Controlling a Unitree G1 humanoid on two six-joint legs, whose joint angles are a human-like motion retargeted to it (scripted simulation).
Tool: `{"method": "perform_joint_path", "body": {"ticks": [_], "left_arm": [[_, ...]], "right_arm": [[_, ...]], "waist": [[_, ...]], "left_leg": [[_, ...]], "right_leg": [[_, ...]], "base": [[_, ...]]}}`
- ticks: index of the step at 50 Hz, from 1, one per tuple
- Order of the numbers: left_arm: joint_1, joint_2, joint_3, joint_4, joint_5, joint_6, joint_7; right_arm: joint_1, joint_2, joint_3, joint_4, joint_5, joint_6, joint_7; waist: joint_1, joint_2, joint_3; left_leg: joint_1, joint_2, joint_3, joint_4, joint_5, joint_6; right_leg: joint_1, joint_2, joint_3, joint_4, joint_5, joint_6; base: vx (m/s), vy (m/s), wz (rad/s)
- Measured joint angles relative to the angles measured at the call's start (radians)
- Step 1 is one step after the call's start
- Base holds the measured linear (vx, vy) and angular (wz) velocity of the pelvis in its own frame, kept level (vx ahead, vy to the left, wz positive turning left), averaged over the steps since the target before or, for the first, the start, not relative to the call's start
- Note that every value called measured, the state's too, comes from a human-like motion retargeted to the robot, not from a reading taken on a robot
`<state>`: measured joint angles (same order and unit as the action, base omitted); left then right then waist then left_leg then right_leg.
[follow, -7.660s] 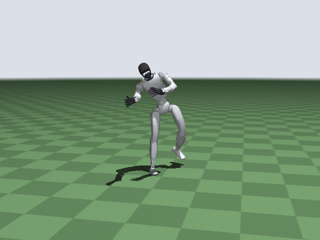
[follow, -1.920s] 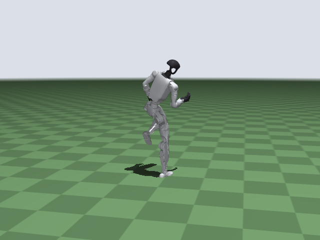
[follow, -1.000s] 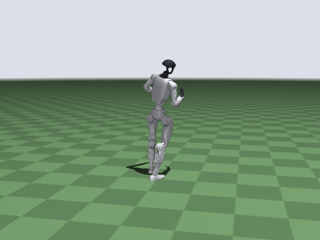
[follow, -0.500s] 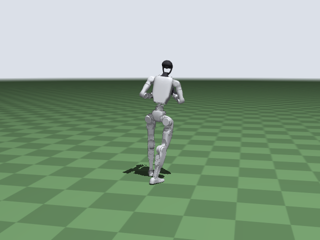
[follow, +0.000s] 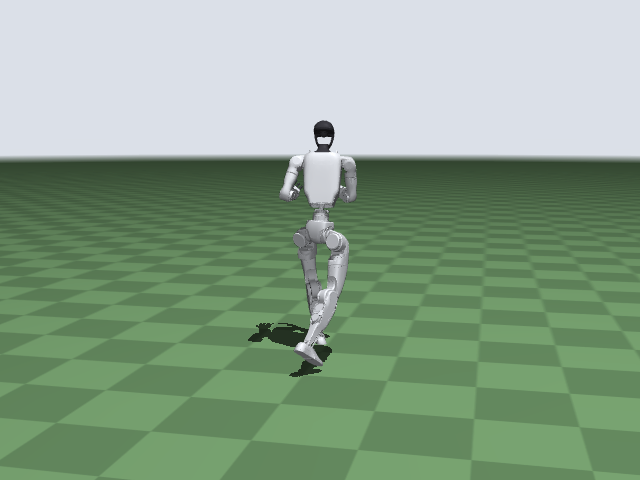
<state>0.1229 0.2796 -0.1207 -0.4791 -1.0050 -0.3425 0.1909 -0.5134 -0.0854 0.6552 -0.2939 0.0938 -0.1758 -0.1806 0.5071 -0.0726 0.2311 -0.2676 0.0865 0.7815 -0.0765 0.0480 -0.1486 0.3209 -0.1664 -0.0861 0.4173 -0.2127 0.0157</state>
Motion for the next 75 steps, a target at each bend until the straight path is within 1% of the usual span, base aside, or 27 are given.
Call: {"method": "perform_joint_path", "body": {"ticks": [2, 5, 8, 11, 13, 15, 17, 19, 20, 22, 25, 27, 29, 33, 37, 40, 42, 45, 48, 50, 53, 58, 60, 62, 65, 70, 75], "left_arm": [[-0.007, 0.004, -0.036, 0.055, 0.098, 0.0, 0.011], [-0.018, -0.002, -0.054, 0.074, 0.146, 0.038, 0.018], [0.02, -0.026, -0.058, 0.07, 0.274, 0.099, -0.033], [0.024, -0.025, -0.066, 0.098, 0.365, 0.13, -0.054], [0.007, -0.014, -0.077, 0.134, 0.437, 0.137, -0.042], [-0.02, 0.001, -0.095, 0.184, 0.495, 0.141, -0.016], [-0.039, 0.026, -0.116, 0.243, 0.508, 0.15, -0.012], [-0.069, 0.06, -0.147, 0.31, 0.557, 0.157, -0.022], [-0.093, 0.079, -0.167, 0.347, 0.603, 0.157, -0.029], [-0.164, 0.116, -0.234, 0.434, 0.801, 0.16, -0.046], [-0.341, 0.164, -0.371, 0.598, 1.15, 0.166, -0.088], [-0.436, 0.195, -0.473, 0.678, 1.16, 0.194, -0.07], [-0.447, 0.198, -0.523, 0.75, 1.186, 0.209, -0.071], [-0.337, 0.195, -0.459, 0.852, 1.145, 0.231, -0.025], [-0.172, 0.196, -0.308, 0.881, 1.054, 0.229, -0.017], [-0.095, 0.243, -0.236, 0.836, 0.967, 0.227, -0.04], [-0.064, 0.291, -0.22, 0.79, 0.919, 0.217, -0.034], [-0.014, 0.353, -0.193, 0.737, 0.869, 0.196, -0.005], [0.059, 0.391, -0.122, 0.663, 0.814, 0.185, 0.016], [0.105, 0.384, -0.074, 0.593, 0.758, 0.174, 0.023], [0.132, 0.318, 0.002, 0.462, 0.658, 0.142, 0.025], [0.225, -0.013, 0.136, 0.211, 0.29, 0.087, -0.042], [0.256, -0.139, 0.11, 0.097, 0.105, 0.053, -0.064], [0.225, -0.146, 0.051, -0.017, 0.024, 0.034, -0.072], [0.054, -0.016, -0.042, -0.177, -0.054, 0.016, -0.059], [-0.472, 0.316, -0.139, -0.274, 0.335, 0.065, -0.013], [-1.288, 0.483, -0.464, 0.035, 0.713, 0.166, 0.09]], "right_arm": [[0.104, -0.085, -0.017, -0.016, 0.061, -0.013, 0.043], [0.215, -0.235, -0.035, -0.05, 0.127, -0.026, 0.049], [0.337, -0.374, -0.073, -0.094, 0.225, -0.011, 0.068], [0.426, -0.477, -0.121, -0.114, 0.284, -0.014, 0.12], [0.463, -0.512, -0.136, -0.117, 0.288, -0.023, 0.12], [0.473, -0.518, -0.129, -0.106, 0.244, -0.037, 0.085], [0.461, -0.515, -0.116, -0.097, 0.157, -0.044, 0.052], [0.44, -0.515, -0.108, -0.1, 0.067, -0.055, 0.035], [0.427, -0.516, -0.106, -0.104, 0.029, -0.063, 0.032], [0.399, -0.516, -0.089, -0.104, -0.005, -0.076, 0.036], [0.339, -0.488, -0.053, -0.055, -0.002, -0.084, 0.031], [0.3, -0.441, -0.04, 0.004, -0.03, -0.044, -0.001], [0.265, -0.37, 0.002, 0.067, -0.094, -0.02, -0.022], [0.097, -0.224, 0.092, 0.124, -0.225, 0.008, -0.022], [-0.052, -0.168, 0.112, 0.126, -0.31, 0.002, 0.032], [-0.081, -0.17, 0.087, 0.109, -0.294, 0.007, 0.034], [-0.072, -0.171, 0.071, 0.103, -0.236, 0.009, 0.011], [-0.043, -0.175, 0.06, 0.104, -0.177, 0.008, -0.034], [-0.007, -0.189, 0.046, 0.1, -0.158, 0.007, -0.06], [0.035, -0.203, 0.039, 0.094, -0.137, 0.006, -0.08], [0.092, -0.226, 0.034, 0.096, -0.067, -0.011, -0.144], [0.116, -0.297, 0.043, 0.1, -0.046, -0.015, -0.21], [0.097, -0.316, 0.042, 0.08, -0.054, -0.014, -0.22], [0.084, -0.311, 0.008, 0.05, -0.034, -0.019, -0.22], [0.117, -0.276, -0.081, -0.002, 0.027, -0.036, -0.247], [0.274, -0.295, -0.209, -0.1, 0.109, -0.065, -0.232], [0.418, -0.431, -0.263, -0.22, 0.212, -0.095, -0.207]], "waist": [[-0.043, 0.017, -0.017], [-0.084, 0.003, -0.06], [-0.128, 0.048, -0.111], [-0.173, 0.114, -0.165], [-0.199, 0.155, -0.199], [-0.242, 0.185, -0.2], [-0.353, 0.231, -0.103], [-0.541, 0.261, 0.081], [-0.648, 0.265, 0.179], [-0.766, 0.273, 0.275], [-0.693, 0.363, 0.285], [-0.649, 0.369, 0.285], [-0.596, 0.371, 0.288], [-0.468, 0.431, 0.286], [-0.392, 0.338, 0.289], [-0.334, 0.272, 0.289], [-0.245, 0.26, 0.274], [-0.088, 0.179, 0.271], [0.03, 0.063, 0.275], [0.071, -0.012, 0.289], [0.101, -0.022, 0.289], [0.063, 0.048, 0.289], [0.007, 0.055, 0.289], [-0.087, 0.047, 0.287], [-0.242, 0.031, 0.268], [-0.479, 0.025, 0.196], [-0.715, 0.023, 0.113]], "left_leg": [[-0.012, 0.048, -0.113, 0.192, -0.106, 0.001], [0.0, 0.031, -0.255, 0.229, -0.145, 0.07], [0.077, 0.069, -0.378, 0.188, -0.143, 0.06], [0.114, 0.158, -0.496, 0.197, -0.166, 0.016], [0.121, 0.219, -0.566, 0.21, -0.183, -0.025], [0.141, 0.247, -0.624, 0.231, -0.196, -0.03], [0.266, 0.252, -0.73, 0.211, -0.18, -0.061], [0.437, 0.246, -0.894, 0.182, -0.14, -0.094], [0.508, 0.243, -0.989, 0.183, -0.122, -0.113], [0.537, 0.22, -1.098, 0.243, -0.104, -0.113], [0.434, 0.247, -1.076, 0.354, -0.084, -0.113], [0.454, 0.26, -1.116, 0.364, -0.129, -0.113], [0.498, 0.268, -1.121, 0.396, -0.178, -0.113], [0.514, 0.413, -1.121, 0.437, -0.231, -0.113], [0.508, 0.355, -1.13, 0.475, -0.231, -0.113], [0.476, 0.333, -1.208, 0.454, -0.281, -0.113], [0.43, 0.364, -1.238, 0.455, -0.328, -0.101], [0.371, 0.303, -1.233, 0.476, -0.386, -0.036], [0.259, 0.196, -1.228, 0.516, -0.422, 0.023], [0.188, 0.098, -1.228, 0.526, -0.432, 0.077], [0.117, 0.071, -1.242, 0.514, -0.437, 0.092], [0.135, 0.157, -1.162, 0.438, -0.359, 0.066], [0.168, 0.198, -1.064, 0.405, -0.315, 0.049], [0.191, 0.217, -0.971, 0.4, -0.296, 0.049], [0.218, 0.226, -0.868, 0.411, -0.283, 0.061], [0.287, 0.244, -0.737, 0.399, -0.217, 0.012], [0.307, 0.251, -0.638, 0.403, -0.2, -0.007]], "right_leg": [[-0.084, 0.07, 0.01, 0.283, 0.044, -0.024], [-0.353, 0.151, 0.033, 0.835, -0.11, -0.054], [-0.589, 0.21, -0.039, 1.296, -0.213, -0.122], [-0.874, 0.269, -0.137, 1.664, -0.273, -0.118], [-1.099, 0.263, -0.203, 1.841, -0.307, -0.095], [-1.298, 0.172, -0.242, 1.931, -0.342, -0.086], [-1.329, -0.05, -0.267, 1.89, -0.377, -0.069], [-1.229, -0.375, -0.274, 1.749, -0.345, 0.02], [-1.17, -0.552, -0.27, 1.65, -0.29, 0.092], [-1.166, -0.728, -0.207, 1.272, 0.029, 0.246], [-1.164, -0.56, -0.235, 0.373, 0.511, 0.246], [-1.025, -0.587, -0.22, -0.135, 0.494, 0.246], [-0.864, -0.658, -0.378, -0.487, 0.456, 0.246], [-0.8, -0.554, -0.42, -0.469, 0.416, 0.246], [-0.717, -0.553, -0.216, -0.408, 0.508, 0.246], [-0.542, -0.568, -0.337, -0.434, 0.365, 0.246], [-0.446, -0.487, -0.509, -0.45, 0.36, 0.238], [-0.38, -0.392, -0.607, -0.439, 0.399, 0.228], [-0.4, -0.27, -0.414, -0.374, 0.462, 0.244], [-0.394, -0.209, -0.322, -0.342, 0.418, 0.246], [-0.35, -0.148, -0.529, -0.423, 0.226, 0.119], [-0.421, -0.112, -0.422, -0.377, 0.175, 0.114], [-0.454, -0.084, -0.379, -0.362, 0.179, 0.104], [-0.459, -0.065, -0.359, -0.377, 0.173, 0.093], [-0.449, -0.053, -0.322, -0.411, 0.156, 0.087], [-0.449, -0.013, -0.229, -0.452, 0.159, 0.08], [-0.475, 0.01, -0.18, -0.479, 0.146, 0.125]], "base": [[0.75, 0.28, 2.47], [0.67, 0.17, 2.19], [0.59, 0.07, 1.8], [0.5, -0.01, 1.64], [0.44, -0.03, 1.47], [0.43, -0.03, 2.02], [0.42, -0.04, 3.82], [0.37, -0.06, 5.93], [0.31, -0.01, 6.27], [0.04, 0.02, 3.9], [-0.29, -0.31, 0.3], [0.48, -0.56, 1.35], [0.48, -0.55, 0.85], [0.18, -0.44, -0.16], [0.18, -0.4, 0.31], [0.25, -0.48, 0.88], [0.14, -0.57, 0.2], [0.1, -0.58, -0.41], [0.05, -0.56, -0.33], [0.04, -0.43, 0.23], [0.04, -0.42, 0.42], [-0.02, -0.39, -0.5], [-0.03, -0.34, -1.25], [0.01, -0.29, -0.9], [0.05, -0.24, -0.7], [0.07, -0.19, -1.02], [0.08, -0.1, -0.76]]}}
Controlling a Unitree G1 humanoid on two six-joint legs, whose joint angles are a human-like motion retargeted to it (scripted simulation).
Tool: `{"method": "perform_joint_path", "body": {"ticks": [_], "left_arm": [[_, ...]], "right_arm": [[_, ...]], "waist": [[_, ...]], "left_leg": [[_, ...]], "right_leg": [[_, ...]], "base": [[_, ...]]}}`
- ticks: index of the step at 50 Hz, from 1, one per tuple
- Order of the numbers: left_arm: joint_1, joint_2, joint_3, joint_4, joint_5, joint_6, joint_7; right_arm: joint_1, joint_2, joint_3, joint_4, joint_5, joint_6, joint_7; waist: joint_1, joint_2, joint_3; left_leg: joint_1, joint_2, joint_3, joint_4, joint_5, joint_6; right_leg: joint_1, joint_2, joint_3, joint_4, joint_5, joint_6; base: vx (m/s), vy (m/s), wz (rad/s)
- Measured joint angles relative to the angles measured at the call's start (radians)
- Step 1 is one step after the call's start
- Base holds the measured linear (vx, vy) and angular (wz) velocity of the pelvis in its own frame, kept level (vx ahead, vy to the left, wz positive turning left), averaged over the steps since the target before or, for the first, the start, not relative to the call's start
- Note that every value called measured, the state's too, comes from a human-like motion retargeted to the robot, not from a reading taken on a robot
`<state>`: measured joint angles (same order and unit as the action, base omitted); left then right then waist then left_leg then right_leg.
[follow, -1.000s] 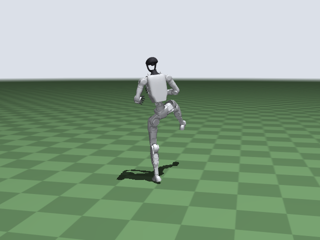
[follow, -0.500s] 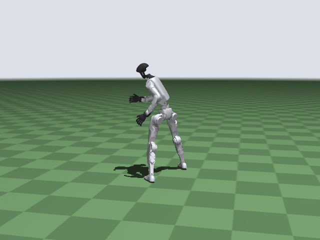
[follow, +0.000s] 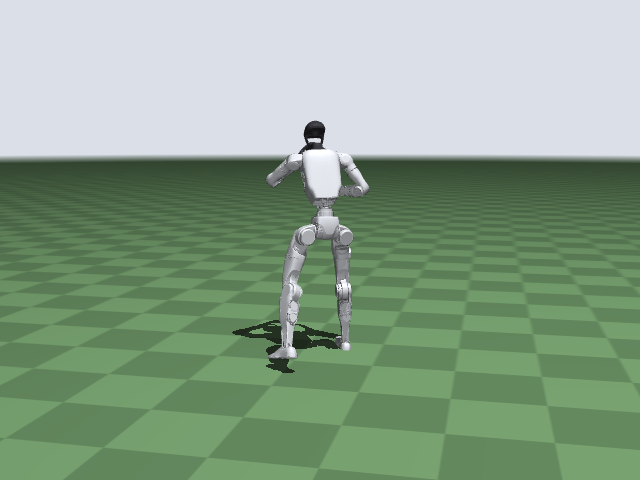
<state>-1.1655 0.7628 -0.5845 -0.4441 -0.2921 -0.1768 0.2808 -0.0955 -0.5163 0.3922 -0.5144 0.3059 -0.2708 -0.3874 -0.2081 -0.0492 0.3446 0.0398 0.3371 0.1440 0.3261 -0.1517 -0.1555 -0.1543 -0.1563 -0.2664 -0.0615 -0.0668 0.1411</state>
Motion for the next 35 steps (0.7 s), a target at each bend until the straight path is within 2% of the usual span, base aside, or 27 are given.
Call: {"method": "perform_joint_path", "body": {"ticks": [3, 6, 8, 10, 12, 15, 18, 20, 22, 25, 27, 29, 30, 32, 33, 35], "left_arm": [[-0.454, -0.079, -0.303, 0.529, 0.231, 0.092, 0.007], [-0.704, -0.306, -0.585, 1.287, 0.493, 0.185, 0.057], [-0.737, -0.485, -0.66, 1.763, 0.6, 0.225, 0.04], [-0.725, -0.567, -0.596, 1.982, 0.625, 0.22, 0.002], [-0.676, -0.539, -0.476, 1.861, 0.533, 0.172, 0.015], [-0.51, -0.45, -0.312, 1.417, 0.301, 0.103, 0.123], [-0.272, -0.48, -0.192, 1.048, 0.223, 0.046, 0.304], [-0.072, -0.536, -0.11, 0.841, 0.172, -0.006, 0.325], [0.155, -0.592, -0.058, 0.685, 0.106, -0.051, 0.234], [0.515, -0.622, -0.048, 0.508, 0.004, -0.074, 0.05], [0.731, -0.582, -0.074, 0.418, -0.105, -0.069, -0.052], [0.897, -0.509, -0.103, 0.353, -0.236, -0.049, -0.143], [0.961, -0.468, -0.116, 0.33, -0.297, -0.036, -0.183], [1.02, -0.386, -0.121, 0.311, -0.371, 0.0, -0.258], [1.031, -0.355, -0.112, 0.302, -0.391, 0.024, -0.292], [1.034, -0.324, -0.082, 0.283, -0.412, 0.064, -0.34]], "right_arm": [[0.057, -0.059, -0.038, -0.081, 0.029, -0.019, -0.01], [0.044, -0.105, -0.076, -0.146, 0.01, -0.044, -0.058], [0.008, -0.123, -0.094, -0.183, -0.043, -0.051, -0.086], [-0.04, -0.124, -0.118, -0.219, -0.118, -0.052, -0.095], [-0.106, -0.107, -0.157, -0.24, -0.214, -0.045, -0.106], [-0.286, -0.088, -0.192, -0.209, -0.405, 0.011, -0.158], [-0.582, -0.102, -0.191, -0.03, -0.63, 0.114, -0.255], [-0.829, -0.119, -0.132, 0.203, -0.74, 0.2, -0.367], [-1.055, -0.106, -0.038, 0.52, -0.709, 0.269, -0.452], [-1.311, -0.053, 0.07, 1.064, -0.392, 0.277, -0.427], [-1.433, -0.051, 0.103, 1.438, -0.117, 0.289, -0.282], [-1.493, -0.121, 0.173, 1.706, 0.011, 0.354, -0.086], [-1.494, -0.176, 0.232, 1.787, 0.025, 0.384, -0.006], [-1.421, -0.303, 0.322, 1.797, -0.099, 0.393, 0.014], [-1.362, -0.369, 0.323, 1.749, -0.154, 0.387, -0.019], [-1.22, -0.448, 0.216, 1.628, -0.18, 0.353, -0.101]], "waist": [[-0.116, 0.009, -0.029], [-0.223, 0.032, -0.048], [-0.283, 0.059, -0.061], [-0.322, 0.085, -0.077], [-0.324, 0.098, -0.091], [-0.285, 0.128, -0.094], [-0.232, 0.143, -0.084], [-0.194, 0.154, -0.07], [-0.157, 0.162, -0.06], [-0.109, 0.168, -0.053], [-0.06, 0.165, -0.046], [0.012, 0.163, -0.035], [0.05, 0.164, -0.029], [0.11, 0.18, -0.013], [0.129, 0.198, -0.003], [0.138, 0.247, 0.02]], "left_leg": [[0.016, 0.004, 0.056, -0.016, 0.009, -0.007], [0.015, 0.005, 0.079, -0.02, 0.025, -0.009], [0.008, 0.006, 0.085, -0.016, 0.037, -0.017], [0.008, 0.007, 0.101, -0.014, 0.047, -0.03], [0.026, 0.002, 0.133, -0.018, 0.053, -0.037], [0.063, -0.005, 0.192, -0.012, 0.054, -0.032], [0.08, -0.027, 0.203, 0.019, 0.032, -0.014], [0.077, -0.052, 0.168, 0.044, -0.002, -0.003], [0.068, -0.08, 0.123, 0.058, -0.031, 0.003], [0.056, -0.096, 0.118, 0.079, -0.036, 0.004], [0.061, -0.095, 0.138, 0.076, -0.023, 0.002], [0.066, -0.104, 0.14, 0.06, -0.016, 0.005], [0.066, -0.11, 0.134, 0.053, -0.015, 0.008], [0.056, -0.119, 0.12, 0.05, -0.019, 0.02], [0.05, -0.119, 0.114, 0.047, -0.022, 0.026], [0.045, -0.105, 0.102, 0.029, -0.025, 0.033]], "right_leg": [[-0.005, 0.008, 0.01, -0.018, -0.006, 0.02], [-0.009, 0.011, 0.01, -0.025, -0.021, 0.026], [-0.015, 0.012, 0.008, -0.026, -0.033, 0.028], [-0.024, 0.015, 0.016, -0.026, -0.042, 0.027], [-0.031, 0.018, 0.039, -0.025, -0.045, 0.026], [-0.038, 0.028, 0.095, -0.023, -0.036, 0.025], [-0.03, 0.022, 0.14, -0.025, -0.021, 0.019], [-0.019, 0.015, 0.16, -0.024, -0.017, 0.007], [-0.007, 0.003, 0.169, -0.023, -0.013, 0.001], [0.012, -0.019, 0.158, -0.022, -0.009, -0.002], [0.023, -0.033, 0.143, -0.023, -0.005, -0.002], [0.029, -0.049, 0.128, -0.023, 0.002, -0.002], [0.031, -0.058, 0.119, -0.022, 0.006, -0.002], [0.028, -0.079, 0.079, 0.005, 0.007, -0.009], [0.021, -0.087, 0.049, 0.032, 0.004, -0.015], [-0.007, -0.097, -0.028, 0.12, 0.004, -0.035]], "base": [[0.09, -0.04, -0.39], [0.1, -0.01, -0.15], [0.11, 0.0, -0.18], [0.11, 0.01, -0.45], [0.1, 0.01, -0.79], [0.09, 0.04, -0.96], [0.06, 0.09, -0.64], [0.04, 0.13, -0.34], [0.03, 0.14, -0.02], [0.03, 0.13, 0.35], [0.03, 0.13, 0.46], [0.02, 0.13, 0.47], [0.01, 0.14, 0.62], [0.0, 0.15, 0.86], [0.0, 0.17, 1.05], [0.0, 0.18, 1.06]]}}
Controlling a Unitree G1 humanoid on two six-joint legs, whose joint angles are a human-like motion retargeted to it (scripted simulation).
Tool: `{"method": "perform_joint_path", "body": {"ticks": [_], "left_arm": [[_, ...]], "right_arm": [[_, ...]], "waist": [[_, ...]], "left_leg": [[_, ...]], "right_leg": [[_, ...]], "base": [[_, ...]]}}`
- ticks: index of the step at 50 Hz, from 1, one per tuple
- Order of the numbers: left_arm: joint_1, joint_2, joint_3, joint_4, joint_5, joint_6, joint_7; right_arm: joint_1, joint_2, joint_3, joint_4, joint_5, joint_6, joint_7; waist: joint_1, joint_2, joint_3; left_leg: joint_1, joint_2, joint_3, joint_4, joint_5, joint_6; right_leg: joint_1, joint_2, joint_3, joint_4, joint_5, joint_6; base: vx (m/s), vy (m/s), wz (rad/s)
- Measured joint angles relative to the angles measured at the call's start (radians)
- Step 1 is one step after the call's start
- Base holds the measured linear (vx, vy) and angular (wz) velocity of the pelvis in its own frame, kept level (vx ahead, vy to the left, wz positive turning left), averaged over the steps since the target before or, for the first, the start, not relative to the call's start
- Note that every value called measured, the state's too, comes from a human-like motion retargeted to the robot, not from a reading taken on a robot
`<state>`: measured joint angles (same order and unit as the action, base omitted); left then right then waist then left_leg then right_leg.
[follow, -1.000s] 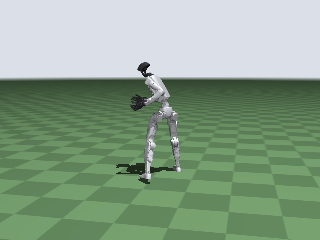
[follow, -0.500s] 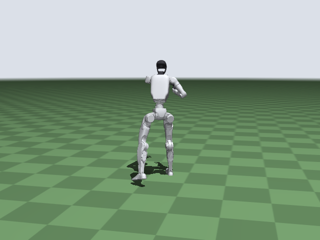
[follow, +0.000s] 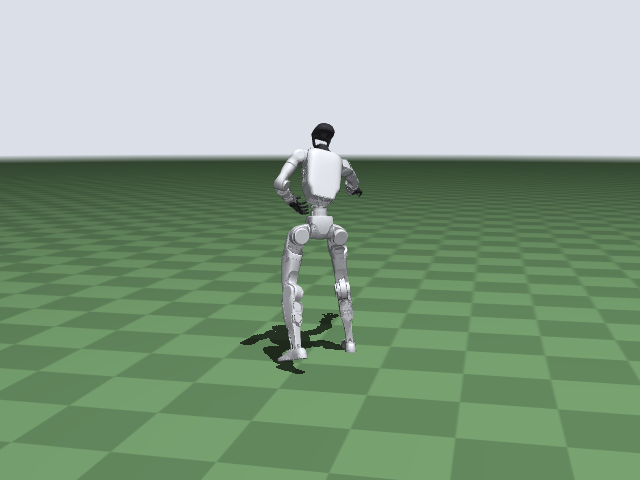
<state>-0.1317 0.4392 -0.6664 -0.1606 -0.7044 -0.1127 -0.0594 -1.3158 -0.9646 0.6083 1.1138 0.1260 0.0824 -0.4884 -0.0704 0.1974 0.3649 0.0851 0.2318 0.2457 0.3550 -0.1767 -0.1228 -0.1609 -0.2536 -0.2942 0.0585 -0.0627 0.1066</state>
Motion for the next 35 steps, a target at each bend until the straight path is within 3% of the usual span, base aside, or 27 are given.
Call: {"method": "perform_joint_path", "body": {"ticks": [3, 5, 7, 9, 12, 14, 17, 20, 22, 26, 30, 32, 35], "left_arm": [[-0.004, -0.036, 0.032, -0.021, 0.047, 0.029, -0.004], [-0.035, -0.084, 0.037, -0.019, 0.097, 0.027, 0.029], [-0.105, -0.124, 0.039, -0.004, 0.155, 0.032, 0.049], [-0.208, -0.152, 0.042, 0.02, 0.226, 0.048, 0.05], [-0.371, -0.167, 0.037, 0.048, 0.36, 0.057, 0.07], [-0.436, -0.156, 0.027, 0.069, 0.453, 0.049, 0.111], [-0.44, -0.119, 0.047, 0.136, 0.543, 0.045, 0.17], [-0.357, -0.082, 0.117, 0.264, 0.574, 0.044, 0.219], [-0.292, -0.069, 0.158, 0.391, 0.605, 0.047, 0.267], [-0.159, -0.083, 0.22, 0.713, 0.664, 0.048, 0.348], [-0.024, -0.128, 0.28, 1.021, 0.682, 0.066, 0.34], [0.052, -0.14, 0.317, 1.101, 0.718, 0.07, 0.308], [0.158, -0.152, 0.37, 1.141, 0.774, 0.061, 0.293]], "right_arm": [[0.406, 0.049, -0.361, -0.36, 0.212, -0.128, -0.05], [0.639, 0.145, -0.49, -0.558, 0.262, -0.178, -0.03], [0.83, 0.231, -0.522, -0.687, 0.22, -0.2, -0.018], [0.998, 0.299, -0.515, -0.779, 0.186, -0.206, -0.008], [1.196, 0.392, -0.488, -0.853, 0.205, -0.218, 0.01], [1.299, 0.462, -0.48, -0.874, 0.238, -0.234, 0.006], [1.412, 0.554, -0.467, -0.895, 0.264, -0.25, -0.013], [1.452, 0.588, -0.421, -0.921, 0.242, -0.264, -0.025], [1.447, 0.58, -0.387, -0.958, 0.23, -0.277, -0.012], [1.397, 0.533, -0.333, -1.056, 0.202, -0.284, 0.07], [1.312, 0.501, -0.282, -1.145, 0.179, -0.257, 0.139], [1.275, 0.498, -0.263, -1.191, 0.168, -0.243, 0.172], [1.223, 0.493, -0.252, -1.258, 0.158, -0.226, 0.225]], "waist": [[-0.021, 0.06, 0.011], [-0.051, 0.067, 0.017], [-0.091, 0.061, 0.024], [-0.117, 0.052, 0.022], [-0.137, 0.044, -0.01], [-0.155, 0.042, -0.033], [-0.182, 0.041, -0.043], [-0.208, 0.023, -0.049], [-0.219, 0.001, -0.075], [-0.217, -0.046, -0.128], [-0.156, -0.122, -0.138], [-0.116, -0.15, -0.137], [-0.043, -0.18, -0.134]], "left_leg": [[-0.003, 0.046, -0.021, -0.042, -0.011, -0.013], [-0.002, 0.057, -0.033, -0.061, -0.028, -0.02], [0.007, 0.053, -0.043, -0.078, -0.041, -0.021], [0.009, 0.035, -0.04, -0.085, -0.056, -0.013], [0.005, 0.0, -0.022, -0.078, -0.079, 0.011], [0.018, -0.01, -0.022, -0.062, -0.07, 0.026], [0.051, 0.015, -0.01, 0.046, 0.009, 0.028], [0.039, 0.036, 0.018, 0.273, 0.162, 0.05], [-0.029, 0.018, 0.006, 0.476, 0.155, 0.091], [-0.202, -0.105, -0.036, 0.835, -0.069, 0.154], [-0.361, -0.191, 0.054, 1.136, -0.24, 0.219], [-0.494, -0.214, 0.087, 1.304, -0.292, 0.203], [-0.774, -0.248, 0.092, 1.574, -0.36, 0.124]], "right_leg": [[-0.138, -0.036, -0.131, 0.312, -0.011, -0.02], [-0.233, -0.071, -0.173, 0.472, -0.032, 0.018], [-0.274, -0.071, -0.185, 0.434, -0.073, 0.079], [-0.276, -0.075, -0.258, 0.289, -0.107, 0.091], [-0.242, -0.073, -0.439, 0.069, -0.071, 0.027], [-0.206, -0.05, -0.471, -0.008, -0.005, -0.032], [-0.167, -0.004, -0.384, 0.027, -0.043, -0.07], [-0.122, 0.052, -0.27, 0.075, -0.097, -0.091], [-0.098, 0.087, -0.176, 0.071, -0.115, -0.115], [-0.027, 0.127, 0.038, 0.033, -0.126, -0.123], [0.079, 0.098, 0.268, 0.01, -0.111, -0.075], [0.111, 0.067, 0.365, 0.014, -0.103, -0.041], [0.119, 0.01, 0.489, 0.036, -0.096, 0.03]], "base": [[0.03, 0.16, 0.68], [0.1, 0.07, 0.5], [0.16, 0.0, 0.56], [0.2, -0.06, 0.34], [0.29, -0.15, -0.07], [0.42, -0.25, -0.38], [0.53, -0.33, -1.23], [0.59, -0.32, -2.17], [0.58, -0.23, -2.5], [0.55, -0.11, -2.78], [0.48, 0.0, -3.17], [0.38, 0.1, -2.89], [0.28, 0.15, -2.45]]}}
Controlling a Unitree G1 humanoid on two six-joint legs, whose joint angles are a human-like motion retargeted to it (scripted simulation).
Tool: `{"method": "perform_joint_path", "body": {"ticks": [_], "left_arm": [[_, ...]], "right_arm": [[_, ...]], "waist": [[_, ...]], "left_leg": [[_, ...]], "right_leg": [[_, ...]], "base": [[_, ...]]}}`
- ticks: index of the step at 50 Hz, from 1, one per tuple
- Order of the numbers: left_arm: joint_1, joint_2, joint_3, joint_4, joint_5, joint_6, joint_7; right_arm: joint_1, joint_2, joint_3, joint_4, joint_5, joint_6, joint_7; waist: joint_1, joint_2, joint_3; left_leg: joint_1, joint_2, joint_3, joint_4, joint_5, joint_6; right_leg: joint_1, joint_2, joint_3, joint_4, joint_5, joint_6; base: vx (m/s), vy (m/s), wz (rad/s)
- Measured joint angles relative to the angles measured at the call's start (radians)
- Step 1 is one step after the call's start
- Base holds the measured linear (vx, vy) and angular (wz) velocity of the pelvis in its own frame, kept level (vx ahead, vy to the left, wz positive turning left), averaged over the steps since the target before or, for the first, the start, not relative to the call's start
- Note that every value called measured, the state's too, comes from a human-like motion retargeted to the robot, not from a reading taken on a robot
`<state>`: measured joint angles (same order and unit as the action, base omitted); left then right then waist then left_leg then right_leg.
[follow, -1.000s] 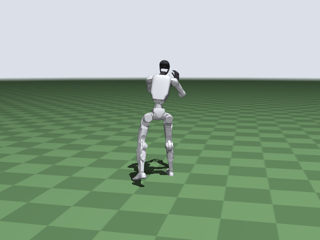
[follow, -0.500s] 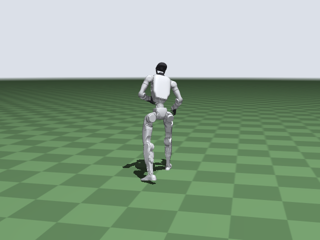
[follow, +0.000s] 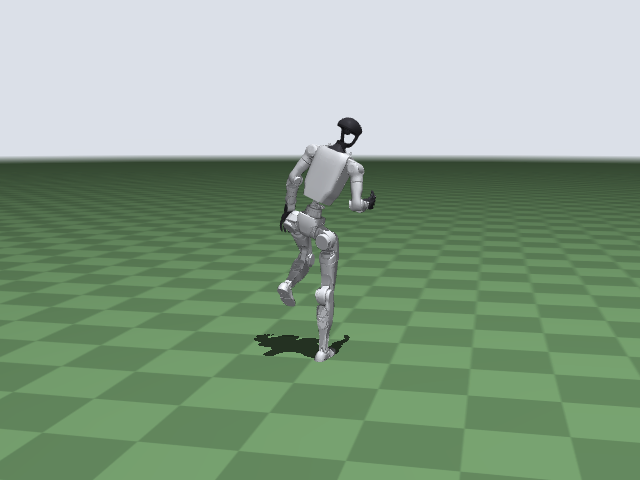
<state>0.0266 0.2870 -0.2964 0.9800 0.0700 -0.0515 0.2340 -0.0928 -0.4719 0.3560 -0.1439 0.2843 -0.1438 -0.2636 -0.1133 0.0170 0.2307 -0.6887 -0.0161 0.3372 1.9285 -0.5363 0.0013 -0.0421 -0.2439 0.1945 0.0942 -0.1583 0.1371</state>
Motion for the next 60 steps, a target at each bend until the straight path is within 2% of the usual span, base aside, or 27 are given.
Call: {"method": "perform_joint_path", "body": {"ticks": [3, 5, 7, 11, 12, 13, 14, 15, 17, 18, 20, 22, 25, 27, 30, 32, 35, 37, 38, 40, 43, 45, 48, 52, 55, 57, 60], "left_arm": [[0.055, -0.038, 0.045, 0.009, -0.048, -0.025, -0.023], [0.079, -0.065, 0.064, 0.017, -0.081, -0.039, -0.061], [0.069, -0.068, 0.069, 0.048, -0.053, -0.024, -0.064], [0.044, -0.047, 0.056, 0.121, -0.042, 0.002, -0.108], [0.037, -0.035, 0.052, 0.141, -0.044, 0.008, -0.137], [0.03, -0.02, 0.048, 0.161, -0.044, 0.012, -0.175], [0.027, -0.001, 0.05, 0.181, -0.037, 0.022, -0.205], [0.025, 0.021, 0.054, 0.2, -0.027, 0.035, -0.229], [0.013, 0.065, 0.086, 0.226, -0.009, 0.058, -0.232], [0.005, 0.088, 0.104, 0.239, -0.003, 0.063, -0.217], [-0.036, 0.136, 0.136, 0.268, -0.002, 0.058, -0.158], [-0.058, 0.162, 0.173, 0.294, -0.01, 0.05, -0.104], [-0.116, 0.207, 0.207, 0.308, -0.069, 0.045, -0.098], [-0.156, 0.232, 0.229, 0.28, -0.065, 0.037, -0.119], [-0.206, 0.283, 0.203, 0.169, -0.022, 0.023, -0.139], [-0.234, 0.313, 0.162, 0.028, 0.029, 0.024, -0.138], [-0.285, 0.359, 0.123, -0.198, 0.009, -0.003, -0.099], [-0.264, 0.387, 0.157, -0.395, -0.1, -0.044, -0.119], [-0.262, 0.407, 0.175, -0.481, -0.155, -0.063, -0.126], [-0.266, 0.46, 0.212, -0.65, -0.209, -0.089, -0.123], [-0.298, 0.534, 0.267, -0.915, -0.199, -0.106, -0.07], [-0.362, 0.54, 0.295, -1.083, -0.132, -0.092, -0.035], [-0.489, 0.458, 0.372, -1.301, -0.056, -0.034, -0.007], [-0.618, 0.294, 0.5, -1.529, 0.019, 0.033, -0.028], [-0.695, 0.278, 0.518, -1.544, 0.053, 0.079, -0.042], [-0.832, 0.36, 0.446, -1.372, 0.087, 0.127, -0.075], [-1.213, 0.463, 0.126, -0.812, 0.155, 0.128, -0.026]], "right_arm": [[-0.043, -0.022, 0.002, -0.045, -0.003, 0.003, 0.036], [-0.054, -0.04, 0.01, -0.065, -0.01, 0.001, 0.048], [-0.075, -0.07, 0.0, -0.073, 0.019, 0.011, 0.067], [-0.066, -0.106, -0.028, -0.08, 0.001, 0.033, 0.103], [-0.053, -0.106, -0.035, -0.082, -0.014, 0.037, 0.109], [-0.034, -0.099, -0.039, -0.082, -0.034, 0.043, 0.117], [-0.01, -0.091, -0.043, -0.084, -0.045, 0.046, 0.118], [0.016, -0.082, -0.047, -0.087, -0.05, 0.047, 0.117], [0.052, -0.076, -0.056, -0.083, -0.058, 0.038, 0.096], [0.065, -0.071, -0.056, -0.074, -0.064, 0.035, 0.083], [0.073, -0.061, -0.064, -0.039, -0.072, 0.036, 0.056], [0.105, -0.064, -0.065, -0.007, -0.077, 0.032, 0.015], [0.158, -0.067, -0.103, 0.021, -0.073, 0.021, -0.001], [0.204, -0.063, -0.145, 0.023, -0.058, 0.018, -0.006], [0.286, -0.032, -0.203, 0.022, -0.032, 0.024, 0.002], [0.326, -0.004, -0.226, 0.03, -0.033, 0.033, -0.005], [0.31, 0.024, -0.214, 0.05, -0.058, 0.045, -0.032], [0.274, 0.027, -0.187, 0.043, -0.108, 0.048, -0.036], [0.247, 0.018, -0.176, 0.031, -0.118, 0.048, -0.02], [0.177, -0.009, -0.155, 0.003, -0.11, 0.043, 0.022], [0.086, -0.024, -0.127, -0.053, -0.153, 0.036, 0.061], [0.047, -0.024, -0.122, -0.096, -0.204, 0.034, 0.074], [0.041, -0.031, -0.161, -0.191, -0.242, 0.032, 0.084], [0.072, -0.059, -0.209, -0.33, -0.34, 0.051, 0.136], [0.084, -0.068, -0.157, -0.419, -0.3, 0.057, 0.141], [0.075, -0.103, -0.134, -0.467, -0.277, 0.059, 0.173], [0.07, -0.142, -0.1, -0.521, -0.224, 0.03, 0.137]], "waist": [[0.049, -0.011, 0.054], [0.063, -0.013, 0.121], [0.094, -0.054, 0.152], [0.172, -0.107, 0.237], [0.191, -0.114, 0.258], [0.208, -0.124, 0.27], [0.225, -0.144, 0.277], [0.242, -0.169, 0.281], [0.253, -0.217, 0.276], [0.257, -0.228, 0.274], [0.227, -0.203, 0.265], [0.2, -0.116, 0.276], [0.109, -0.124, 0.224], [0.037, -0.102, 0.167], [-0.056, -0.027, 0.084], [-0.029, 0.018, 0.067], [-0.023, 0.114, 0.056], [-0.067, 0.217, 0.125], [-0.086, 0.245, 0.124], [-0.118, 0.281, 0.085], [-0.161, 0.33, 0.01], [-0.169, 0.349, -0.018], [-0.135, 0.324, -0.022], [0.015, 0.237, -0.019], [0.113, 0.156, -0.044], [0.137, 0.105, -0.068], [0.133, 0.05, -0.085]], "left_leg": [[-0.266, 0.005, -0.012, 0.232, -0.035, -0.076], [-0.385, 0.032, -0.022, 0.336, -0.045, -0.11], [-0.542, 0.088, -0.022, 0.396, -0.049, -0.108], [-0.685, 0.35, -0.104, 0.349, 0.006, -0.134], [-0.665, 0.432, -0.123, 0.299, 0.003, -0.118], [-0.609, 0.513, -0.109, 0.224, -0.046, -0.042], [-0.553, 0.592, -0.079, 0.127, -0.015, 0.0], [-0.497, 0.67, -0.041, 0.019, 0.056, 0.025], [-0.413, 0.769, 0.014, -0.293, 0.422, -0.106], [-0.361, 0.777, 0.003, -0.495, 0.59, -0.2], [-0.239, 0.737, -0.052, -1.03, 0.762, -0.263], [-0.013, 0.78, -0.075, -1.573, 0.761, -0.263], [0.131, 0.693, -0.001, -1.997, 0.797, -0.263], [0.111, 0.614, 0.14, -2.016, 0.744, -0.263], [0.142, 0.542, 0.374, -1.983, 0.746, -0.263], [0.256, 0.545, 0.538, -1.875, 0.707, -0.248], [0.381, 0.486, 0.662, -1.779, 0.587, -0.192], [0.558, 0.463, 0.664, -1.774, 0.506, -0.251], [0.613, 0.431, 0.665, -1.773, 0.472, -0.257], [0.681, 0.35, 0.653, -1.738, 0.414, -0.245], [0.718, 0.208, 0.459, -1.777, 0.347, -0.261], [0.732, 0.121, 0.306, -1.973, 0.441, -0.263], [0.679, 0.102, 0.251, -2.016, 0.558, -0.248], [0.607, 0.096, 0.232, -1.955, 0.515, -0.226], [0.569, 0.085, 0.258, -1.951, 0.514, -0.24], [0.535, 0.077, 0.251, -1.942, 0.515, -0.246], [0.463, 0.067, 0.184, -1.879, 0.497, -0.263]], "right_leg": [[0.045, -0.089, 0.071, 0.011, 0.026, 0.064], [0.136, -0.162, 0.097, -0.009, 0.062, 0.066], [0.134, -0.251, 0.128, 0.056, 0.029, 0.082], [0.182, -0.363, 0.224, 0.117, 0.031, 0.125], [0.205, -0.378, 0.246, 0.123, 0.036, 0.125], [0.229, -0.402, 0.268, 0.115, 0.041, 0.125], [0.249, -0.44, 0.294, 0.103, 0.044, 0.125], [0.267, -0.485, 0.322, 0.089, 0.045, 0.125], [0.284, -0.556, 0.359, 0.065, 0.034, 0.125], [0.292, -0.56, 0.373, 0.056, 0.03, 0.125], [0.313, -0.468, 0.349, 0.073, 0.029, 0.125], [0.381, -0.326, 0.343, 0.072, 0.044, 0.125], [0.421, -0.333, 0.291, 0.051, 0.02, 0.125], [0.417, -0.314, 0.25, 0.061, 0.009, 0.125], [0.41, -0.239, 0.183, 0.087, -0.026, 0.125], [0.417, -0.209, 0.188, 0.082, -0.044, 0.114], [0.43, -0.111, 0.149, 0.093, -0.077, 0.094], [0.549, -0.002, 0.15, 0.035, -0.037, 0.078], [0.561, 0.036, 0.14, 0.032, -0.049, 0.073], [0.548, 0.098, 0.112, 0.033, -0.099, 0.04], [0.49, 0.204, 0.067, 0.05, -0.16, -0.025], [0.456, 0.263, 0.036, 0.077, -0.177, -0.046], [0.448, 0.288, -0.01, 0.062, -0.15, -0.06], [0.415, 0.263, -0.028, 0.025, -0.117, -0.053], [0.38, 0.238, -0.015, 0.008, -0.118, -0.051], [0.355, 0.228, -0.025, 0.0, -0.118, -0.053], [0.328, 0.229, -0.127, 0.014, -0.097, -0.038]], "base": [[0.2, 0.22, -1.68], [0.21, 0.26, -1.31], [0.25, 0.26, -1.23], [0.26, 0.14, -1.76], [0.27, 0.06, -2.09], [0.26, 0.13, -2.0], [0.25, 0.2, -1.93], [0.21, 0.23, -1.72], [0.18, 0.18, -1.43], [0.14, 0.05, -1.09], [0.12, -0.06, -0.67], [0.2, 0.0, -0.74], [0.09, 0.23, 0.67], [0.01, 0.32, 1.76], [0.22, 0.12, 1.77], [0.3, -0.01, 0.56], [0.21, 0.18, 0.78], [0.3, 0.31, 0.71], [0.3, 0.3, 1.15], [0.26, 0.24, 1.53], [0.21, 0.2, 1.7], [0.2, 0.22, 1.56], [0.19, 0.15, 1.25], [0.19, 0.09, 0.14], [0.21, 0.08, -0.42], [0.19, 0.1, 0.11], [0.14, 0.12, 0.66]]}}
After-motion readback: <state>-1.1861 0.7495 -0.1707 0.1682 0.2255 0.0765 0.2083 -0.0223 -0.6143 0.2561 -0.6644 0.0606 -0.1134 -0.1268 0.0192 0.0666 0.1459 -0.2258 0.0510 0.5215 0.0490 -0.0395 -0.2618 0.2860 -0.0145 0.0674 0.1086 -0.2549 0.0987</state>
